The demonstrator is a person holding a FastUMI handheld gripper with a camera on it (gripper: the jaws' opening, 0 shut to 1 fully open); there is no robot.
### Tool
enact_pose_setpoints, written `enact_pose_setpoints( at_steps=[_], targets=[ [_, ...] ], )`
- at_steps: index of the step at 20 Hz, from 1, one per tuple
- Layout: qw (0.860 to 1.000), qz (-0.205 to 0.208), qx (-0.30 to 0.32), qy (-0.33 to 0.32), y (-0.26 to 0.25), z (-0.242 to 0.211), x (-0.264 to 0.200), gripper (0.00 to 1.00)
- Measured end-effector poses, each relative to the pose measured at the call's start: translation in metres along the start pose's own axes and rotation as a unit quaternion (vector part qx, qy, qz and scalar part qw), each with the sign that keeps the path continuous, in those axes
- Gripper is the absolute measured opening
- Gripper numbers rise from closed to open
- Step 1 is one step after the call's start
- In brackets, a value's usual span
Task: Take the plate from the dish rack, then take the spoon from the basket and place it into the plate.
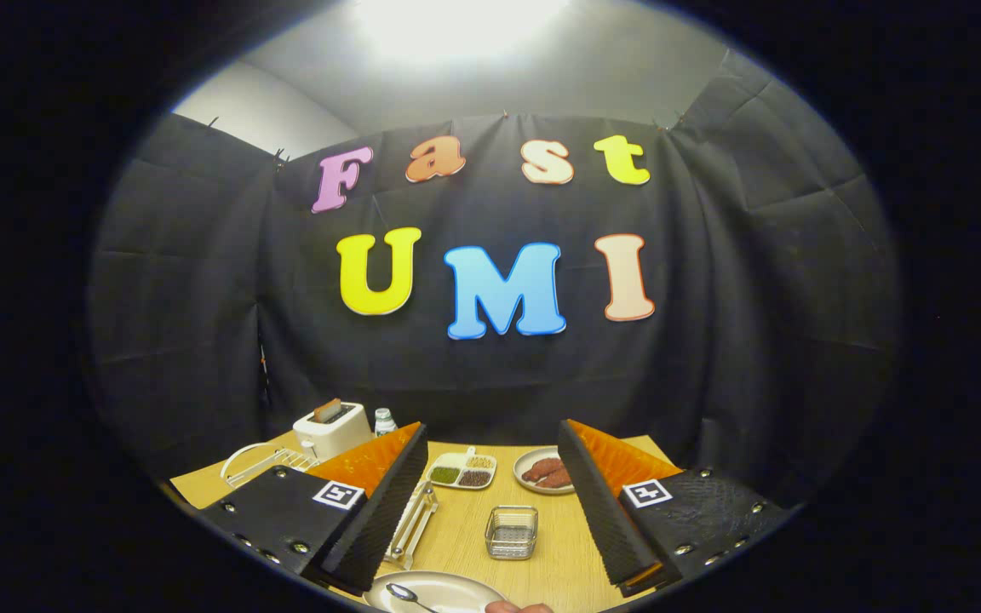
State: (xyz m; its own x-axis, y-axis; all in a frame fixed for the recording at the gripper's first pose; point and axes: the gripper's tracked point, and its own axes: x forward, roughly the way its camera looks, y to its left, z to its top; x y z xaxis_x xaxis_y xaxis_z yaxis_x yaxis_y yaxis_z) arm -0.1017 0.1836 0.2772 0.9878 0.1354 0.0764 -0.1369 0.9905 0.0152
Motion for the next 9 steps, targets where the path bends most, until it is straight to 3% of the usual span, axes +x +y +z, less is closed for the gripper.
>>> enact_pose_setpoints(
  at_steps=[9],
  targets=[
    [1.0, -0.026, -0.006, -0.008, -0.024, 0.003, -0.013, 0.96]
  ],
)
